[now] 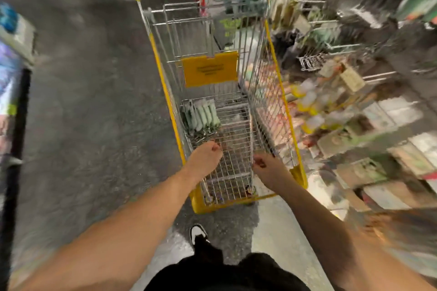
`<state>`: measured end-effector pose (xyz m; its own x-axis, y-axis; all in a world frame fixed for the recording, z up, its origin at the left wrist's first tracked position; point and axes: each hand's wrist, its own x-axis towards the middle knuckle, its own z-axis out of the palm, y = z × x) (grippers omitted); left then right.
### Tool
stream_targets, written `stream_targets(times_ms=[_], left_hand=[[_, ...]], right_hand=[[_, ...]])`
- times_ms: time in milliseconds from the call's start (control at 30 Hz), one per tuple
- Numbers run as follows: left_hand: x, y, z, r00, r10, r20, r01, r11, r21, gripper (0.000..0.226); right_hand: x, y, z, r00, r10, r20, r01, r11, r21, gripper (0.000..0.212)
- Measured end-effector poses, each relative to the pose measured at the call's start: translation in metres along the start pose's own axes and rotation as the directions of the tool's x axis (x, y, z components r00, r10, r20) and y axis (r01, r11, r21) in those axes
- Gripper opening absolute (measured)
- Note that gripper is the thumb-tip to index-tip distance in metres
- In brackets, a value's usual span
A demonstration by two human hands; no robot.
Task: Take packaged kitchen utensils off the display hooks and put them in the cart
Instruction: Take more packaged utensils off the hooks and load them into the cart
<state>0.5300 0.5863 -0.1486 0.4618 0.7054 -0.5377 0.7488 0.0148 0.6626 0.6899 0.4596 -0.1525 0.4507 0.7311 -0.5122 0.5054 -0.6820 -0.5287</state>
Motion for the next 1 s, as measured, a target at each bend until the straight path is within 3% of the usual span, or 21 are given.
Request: stream_targets(times_ms=[167,300,400,600,667,800,900,1000], left_hand=[[0.063,-0.001,-0.006,0.993,-0.096,0.071,0.098,0.995,-0.016,0.026],[0.117,0.003,0.000,0.986,-0.157,0.054,0.160,0.985,-0.067,0.015],[0.165,0.002,0.004,0.964,-0.263,0.039,0.266,0.959,-0.097,0.021],[0.256,-0.027,0.009,0.864,-0.498,-0.075,0.474,0.854,-0.214,0.023],[0.285,-0.037,0.006,0.829,-0.549,-0.102,0.504,0.814,-0.289,0.031],[0.339,-0.060,-0.005,0.762,-0.607,-0.226,0.517,0.780,-0.354,0.019],[0.374,-0.086,-0.010,0.710,-0.661,-0.243,0.558,0.739,-0.379,0.040],[0.400,-0.105,-0.007,0.647,-0.720,-0.250,0.587,0.680,-0.440,0.047]], right_hand=[[0.059,-0.002,0.000,0.990,0.106,0.094,-0.107,0.994,0.013,0.038],[0.116,-0.005,0.002,0.980,0.108,0.170,-0.105,0.994,-0.025,0.034],[0.173,-0.009,0.011,0.972,0.090,0.216,-0.086,0.996,-0.027,0.040],[0.279,-0.018,0.043,0.926,0.097,0.365,-0.081,0.995,-0.057,0.038],[0.313,-0.023,0.058,0.916,0.060,0.397,-0.043,0.998,-0.051,0.037],[0.385,-0.046,0.089,0.909,-0.003,0.416,-0.001,1.000,0.009,0.040],[0.425,-0.064,0.114,0.895,-0.062,0.441,0.044,0.998,0.051,0.043],[0.451,-0.071,0.140,0.897,-0.069,0.436,0.042,0.997,0.072,0.045]])
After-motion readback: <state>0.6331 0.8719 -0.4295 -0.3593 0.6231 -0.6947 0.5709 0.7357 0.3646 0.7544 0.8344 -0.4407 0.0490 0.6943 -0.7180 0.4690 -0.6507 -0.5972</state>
